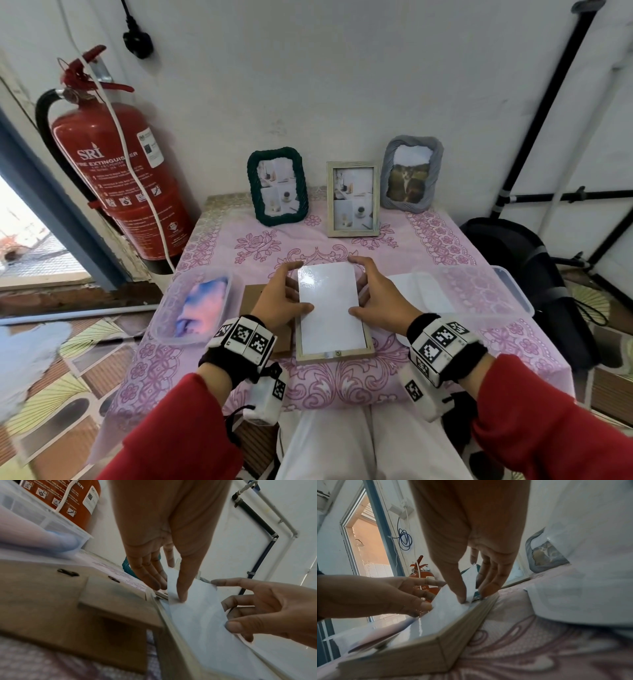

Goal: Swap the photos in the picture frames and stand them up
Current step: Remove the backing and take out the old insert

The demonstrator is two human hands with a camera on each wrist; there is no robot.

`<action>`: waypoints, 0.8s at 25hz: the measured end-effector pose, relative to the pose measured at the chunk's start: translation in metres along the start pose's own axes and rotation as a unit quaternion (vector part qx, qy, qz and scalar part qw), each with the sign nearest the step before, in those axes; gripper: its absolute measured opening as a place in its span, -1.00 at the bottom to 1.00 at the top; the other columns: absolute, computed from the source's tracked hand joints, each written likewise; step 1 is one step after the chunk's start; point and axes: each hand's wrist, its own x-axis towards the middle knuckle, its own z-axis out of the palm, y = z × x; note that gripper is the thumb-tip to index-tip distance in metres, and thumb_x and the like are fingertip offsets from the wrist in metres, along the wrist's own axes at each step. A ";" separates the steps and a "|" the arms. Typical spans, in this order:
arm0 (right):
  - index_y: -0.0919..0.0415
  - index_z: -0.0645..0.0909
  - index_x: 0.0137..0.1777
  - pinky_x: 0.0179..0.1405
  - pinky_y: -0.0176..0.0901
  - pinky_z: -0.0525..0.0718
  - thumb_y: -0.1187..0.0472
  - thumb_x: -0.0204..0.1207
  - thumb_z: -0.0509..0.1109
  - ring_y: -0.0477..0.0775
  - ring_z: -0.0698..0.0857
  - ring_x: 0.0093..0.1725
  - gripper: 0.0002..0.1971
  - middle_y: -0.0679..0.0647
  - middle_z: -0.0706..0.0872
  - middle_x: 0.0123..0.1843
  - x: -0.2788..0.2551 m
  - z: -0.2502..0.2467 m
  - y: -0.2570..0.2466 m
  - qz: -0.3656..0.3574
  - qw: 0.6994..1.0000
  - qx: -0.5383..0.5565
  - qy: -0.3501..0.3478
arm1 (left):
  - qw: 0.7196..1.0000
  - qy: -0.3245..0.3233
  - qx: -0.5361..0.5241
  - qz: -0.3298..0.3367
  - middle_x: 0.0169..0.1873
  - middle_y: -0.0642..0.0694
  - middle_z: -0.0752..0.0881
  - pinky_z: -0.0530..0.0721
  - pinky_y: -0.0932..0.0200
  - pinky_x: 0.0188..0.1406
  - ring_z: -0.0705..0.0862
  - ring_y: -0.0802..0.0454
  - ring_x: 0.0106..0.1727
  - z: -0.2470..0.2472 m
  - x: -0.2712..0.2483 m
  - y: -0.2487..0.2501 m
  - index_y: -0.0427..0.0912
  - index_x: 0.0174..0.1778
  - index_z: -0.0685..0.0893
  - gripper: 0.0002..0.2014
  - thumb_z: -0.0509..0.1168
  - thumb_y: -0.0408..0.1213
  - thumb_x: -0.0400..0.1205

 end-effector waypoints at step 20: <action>0.10 0.18 0.61 0.44 0.08 0.44 0.16 0.44 0.46 0.32 0.45 0.35 -0.23 0.29 0.37 0.34 0.022 0.007 0.018 0.116 0.988 -0.086 -0.046 | 0.968 -0.036 0.237 -0.071 0.35 -0.20 0.32 0.26 -0.02 0.54 0.27 -0.19 0.44 0.002 0.016 -0.018 0.08 0.56 0.29 -0.19 0.50 0.00 0.42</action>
